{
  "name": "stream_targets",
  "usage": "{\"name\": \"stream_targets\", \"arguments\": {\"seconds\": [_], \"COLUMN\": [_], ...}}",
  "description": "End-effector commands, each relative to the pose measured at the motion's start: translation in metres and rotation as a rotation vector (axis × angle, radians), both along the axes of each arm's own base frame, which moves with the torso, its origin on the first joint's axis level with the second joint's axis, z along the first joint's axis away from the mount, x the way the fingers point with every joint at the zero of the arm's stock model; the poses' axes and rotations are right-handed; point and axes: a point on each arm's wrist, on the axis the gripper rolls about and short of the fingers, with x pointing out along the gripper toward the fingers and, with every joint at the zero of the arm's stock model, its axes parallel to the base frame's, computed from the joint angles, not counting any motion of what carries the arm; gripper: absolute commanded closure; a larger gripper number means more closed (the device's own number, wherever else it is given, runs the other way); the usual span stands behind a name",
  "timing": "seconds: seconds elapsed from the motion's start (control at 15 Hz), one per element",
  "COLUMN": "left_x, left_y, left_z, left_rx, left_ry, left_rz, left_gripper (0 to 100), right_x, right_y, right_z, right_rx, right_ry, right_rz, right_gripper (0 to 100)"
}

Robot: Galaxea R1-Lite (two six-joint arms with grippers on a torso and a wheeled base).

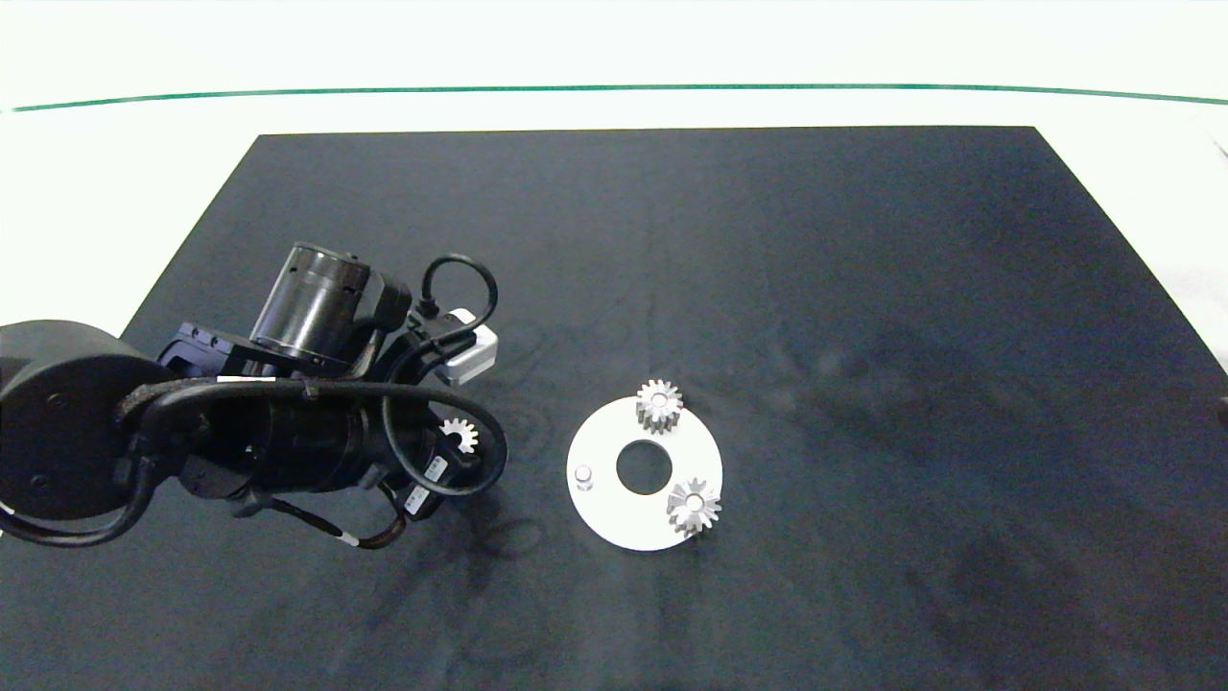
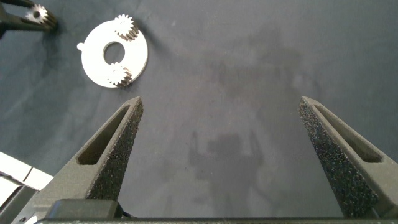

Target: Install three planetary gears onto the carrier pins

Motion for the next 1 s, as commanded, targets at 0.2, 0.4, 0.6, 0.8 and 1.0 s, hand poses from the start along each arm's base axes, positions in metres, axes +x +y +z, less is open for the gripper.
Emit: {"name": "stream_targets", "arguments": {"seconds": [0.2, 0.4, 0.6, 0.8, 1.0], "left_x": [-0.013, -0.026, -0.031, -0.036, -0.037], "left_y": [-0.004, -0.016, -0.033, -0.051, -0.063], "left_z": [0.018, 0.024, 0.028, 0.027, 0.02], "left_rx": [0.016, 0.008, -0.002, -0.006, 0.005], "left_ry": [-0.069, -0.093, -0.102, -0.098, -0.077], "left_rz": [-0.076, -0.145, -0.208, -0.268, -0.299], "left_gripper": [72, 72, 72, 72, 72], "right_x": [0.002, 0.0, -0.002, -0.002, -0.002], "right_y": [0.001, 0.0, -0.002, -0.001, -0.002], "right_z": [-0.001, -0.001, 0.0, -0.003, -0.002], "right_rx": [-0.015, -0.014, -0.041, -0.049, -0.047], "right_ry": [0.004, -0.001, -0.017, -0.011, -0.014], "right_rz": [0.001, 0.0, 0.013, 0.013, 0.013], "right_gripper": [0, 0, 0, 0, 0]}}
